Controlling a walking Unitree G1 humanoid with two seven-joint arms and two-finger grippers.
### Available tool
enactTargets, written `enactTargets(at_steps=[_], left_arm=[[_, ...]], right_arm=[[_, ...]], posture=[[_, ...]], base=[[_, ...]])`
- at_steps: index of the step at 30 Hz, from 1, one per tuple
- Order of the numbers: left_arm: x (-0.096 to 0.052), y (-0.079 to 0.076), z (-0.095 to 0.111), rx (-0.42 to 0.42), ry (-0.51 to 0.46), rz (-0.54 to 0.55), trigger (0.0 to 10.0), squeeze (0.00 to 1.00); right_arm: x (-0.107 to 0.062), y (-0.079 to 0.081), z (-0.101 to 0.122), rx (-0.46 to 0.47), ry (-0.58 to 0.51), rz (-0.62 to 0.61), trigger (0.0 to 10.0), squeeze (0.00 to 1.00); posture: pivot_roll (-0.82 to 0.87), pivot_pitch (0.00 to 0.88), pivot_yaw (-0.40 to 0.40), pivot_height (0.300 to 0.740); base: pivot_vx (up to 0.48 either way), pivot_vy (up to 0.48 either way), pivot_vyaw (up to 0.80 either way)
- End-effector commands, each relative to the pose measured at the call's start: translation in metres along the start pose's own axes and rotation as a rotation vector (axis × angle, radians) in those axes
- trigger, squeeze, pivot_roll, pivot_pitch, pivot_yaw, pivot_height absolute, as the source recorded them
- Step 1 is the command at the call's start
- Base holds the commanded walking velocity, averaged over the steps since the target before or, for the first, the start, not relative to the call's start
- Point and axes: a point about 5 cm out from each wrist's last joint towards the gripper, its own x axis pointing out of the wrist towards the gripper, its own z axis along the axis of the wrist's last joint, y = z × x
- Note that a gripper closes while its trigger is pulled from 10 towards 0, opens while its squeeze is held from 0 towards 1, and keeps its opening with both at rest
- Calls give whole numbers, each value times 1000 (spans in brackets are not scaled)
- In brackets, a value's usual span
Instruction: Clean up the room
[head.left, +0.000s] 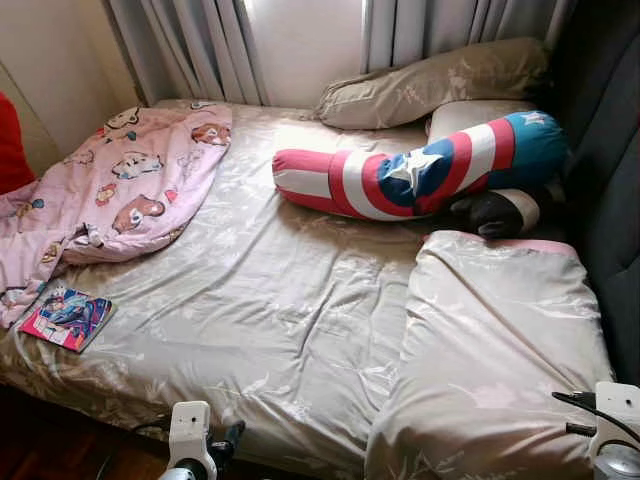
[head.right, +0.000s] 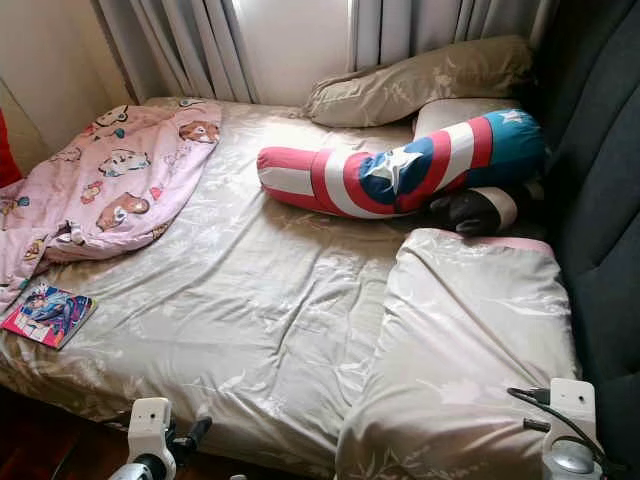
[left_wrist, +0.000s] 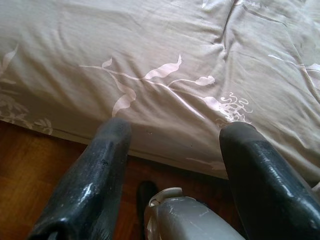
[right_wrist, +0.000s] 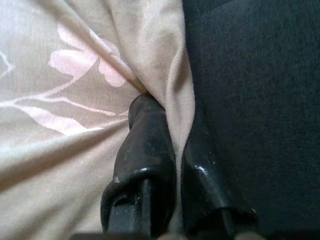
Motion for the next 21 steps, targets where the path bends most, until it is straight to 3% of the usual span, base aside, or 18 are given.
enactTargets(at_steps=[1,9,10,11,15,16,17,18,21], left_arm=[[-4,6,-5,11,27,10,10000,0],[-5,6,-13,6,67,12,10000,0],[-5,6,-13,4,70,13,10000,0],[-5,6,-13,2,74,14,10000,0],[-4,5,-13,-1,83,15,10000,0],[-4,5,-13,-3,85,16,10000,0],[-4,5,-13,-4,87,16,10000,0],[-4,5,-14,-4,89,16,10000,0],[-4,5,-14,-4,91,14,10000,0]], right_arm=[[2,-13,4,-40,-17,-82,10000,0],[1,-15,4,-92,-44,-142,10000,0],[1,-16,5,-106,-48,-152,10000,969],[1,-19,7,-139,-62,-169,10000,1000],[2,-22,14,-220,-112,-202,10000,1000],[2,-23,16,-228,-120,-211,10000,584],[2,-23,17,-230,-124,-216,10000,584],[2,-23,17,-230,-126,-219,10000,0],[1,-21,19,-213,-138,-211,10000,0]], posture=[[54,49,21,690],[57,53,26,690],[57,56,27,690],[58,56,27,690],[57,56,28,690],[56,56,28,690],[56,56,28,690],[56,56,28,690],[56,55,28,690]], base=[[0,0,0],[0,0,0],[0,0,0],[0,0,0],[0,0,0],[0,0,0],[0,0,0],[0,0,0],[0,0,0]])
